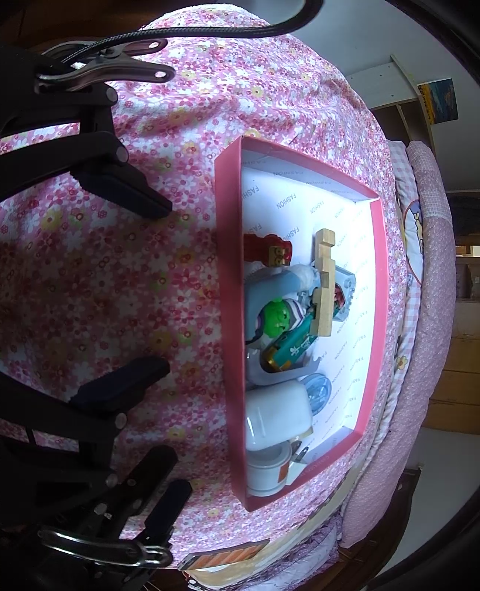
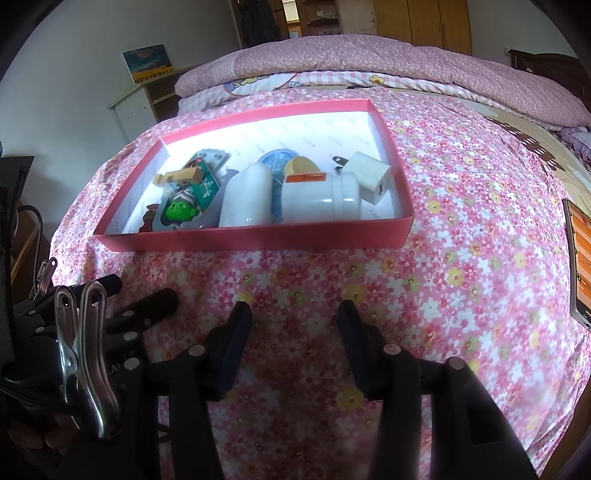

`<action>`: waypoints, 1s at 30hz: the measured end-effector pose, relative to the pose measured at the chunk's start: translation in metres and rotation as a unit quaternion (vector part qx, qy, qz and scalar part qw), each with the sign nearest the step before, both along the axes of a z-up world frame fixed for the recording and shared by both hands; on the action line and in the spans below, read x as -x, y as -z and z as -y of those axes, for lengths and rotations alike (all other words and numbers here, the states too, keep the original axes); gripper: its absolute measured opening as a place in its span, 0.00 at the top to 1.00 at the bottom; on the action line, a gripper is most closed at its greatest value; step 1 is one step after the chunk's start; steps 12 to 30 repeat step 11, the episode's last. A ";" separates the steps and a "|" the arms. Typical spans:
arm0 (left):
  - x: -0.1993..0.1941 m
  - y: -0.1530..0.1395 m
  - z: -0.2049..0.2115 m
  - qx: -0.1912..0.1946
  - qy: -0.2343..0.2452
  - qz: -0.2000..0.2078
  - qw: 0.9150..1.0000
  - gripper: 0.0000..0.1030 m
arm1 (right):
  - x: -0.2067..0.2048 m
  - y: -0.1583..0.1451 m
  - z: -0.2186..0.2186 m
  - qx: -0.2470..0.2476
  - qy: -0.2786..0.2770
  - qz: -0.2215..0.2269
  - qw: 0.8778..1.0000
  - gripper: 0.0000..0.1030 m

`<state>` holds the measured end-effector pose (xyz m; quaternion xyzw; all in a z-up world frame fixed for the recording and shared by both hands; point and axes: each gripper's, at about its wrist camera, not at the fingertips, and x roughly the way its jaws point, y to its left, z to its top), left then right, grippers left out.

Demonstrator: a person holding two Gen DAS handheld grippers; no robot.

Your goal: Organize rigid objects

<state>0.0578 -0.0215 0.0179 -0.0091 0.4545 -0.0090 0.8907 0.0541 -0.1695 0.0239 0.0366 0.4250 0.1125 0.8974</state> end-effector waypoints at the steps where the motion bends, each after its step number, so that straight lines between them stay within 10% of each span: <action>1: 0.000 0.000 0.000 0.000 0.000 0.000 1.000 0.21 | 0.000 0.000 0.000 0.000 0.000 0.000 1.000 0.51; 30: 0.000 0.000 -0.001 0.000 0.000 0.001 1.000 0.21 | 0.001 -0.001 -0.003 -0.003 0.001 0.009 1.000 0.45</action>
